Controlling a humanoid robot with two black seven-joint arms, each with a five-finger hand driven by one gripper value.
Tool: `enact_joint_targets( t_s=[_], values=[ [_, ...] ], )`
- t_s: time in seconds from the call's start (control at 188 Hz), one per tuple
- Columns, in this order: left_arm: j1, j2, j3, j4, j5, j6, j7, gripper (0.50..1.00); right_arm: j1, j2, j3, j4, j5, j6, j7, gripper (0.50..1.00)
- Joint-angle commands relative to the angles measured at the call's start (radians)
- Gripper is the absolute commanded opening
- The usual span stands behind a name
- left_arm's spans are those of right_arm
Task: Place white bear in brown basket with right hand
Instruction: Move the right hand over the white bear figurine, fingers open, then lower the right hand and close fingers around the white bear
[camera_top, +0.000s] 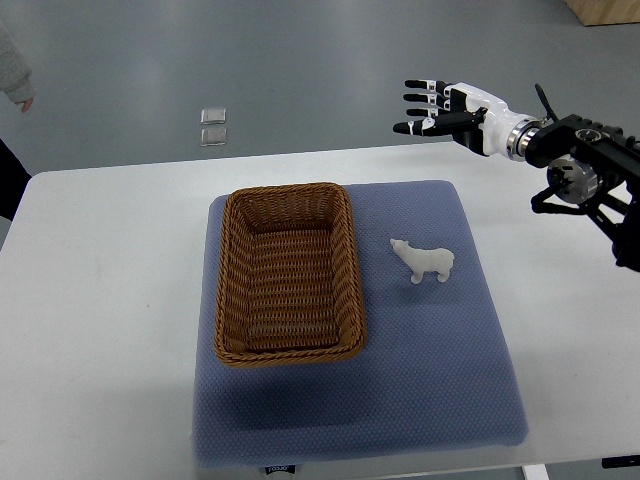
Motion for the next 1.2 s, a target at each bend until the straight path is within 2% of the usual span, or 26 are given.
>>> enact_joint_targets(
  t_s=[0.0, 0.058, 0.112, 0.117, 0.149, 0.303, 0.537, 0.888, 1.196],
  values=[
    [0.000, 0.000, 0.003, -0.007, 0.001, 0.000, 0.000, 1.000, 0.164, -0.084, -0.272, 0.021, -0.031, 0.077, -0.030, 0.926],
    [0.000, 0.000, 0.003, -0.009, 0.001, 0.000, 0.000, 1.000, 0.288, -0.121, -0.446, 0.061, -0.063, 0.125, -0.032, 0.926],
    [0.000, 0.000, 0.003, -0.009, 0.001, 0.000, 0.000, 1.000, 0.288, -0.121, -0.446, 0.061, -0.063, 0.125, -0.032, 0.926],
    [0.000, 0.000, 0.003, -0.009, 0.001, 0.000, 0.000, 1.000, 0.378, -0.141, -0.557, 0.108, -0.074, 0.152, -0.033, 0.926],
    [0.000, 0.000, 0.003, -0.009, 0.001, 0.000, 0.000, 1.000, 0.429, -0.150, -0.619, 0.144, -0.074, 0.166, -0.038, 0.926],
    [0.000, 0.000, 0.003, -0.009, 0.001, 0.000, 0.000, 1.000, 0.553, -0.149, -0.779, 0.301, -0.071, 0.180, -0.087, 0.926],
    [0.000, 0.000, 0.001, -0.007, -0.002, 0.000, 0.000, 1.000, 0.541, -0.130, -0.789, 0.325, -0.066, 0.171, -0.087, 0.926],
    [0.000, 0.000, 0.001, -0.007, -0.002, 0.000, 0.000, 1.000, 0.448, -0.127, -0.791, 0.322, -0.103, 0.162, -0.087, 0.924],
    [0.002, 0.000, 0.001, -0.004, -0.002, 0.000, 0.000, 1.000, 0.345, -0.089, -0.789, 0.296, -0.152, 0.076, -0.087, 0.919]
  ],
)
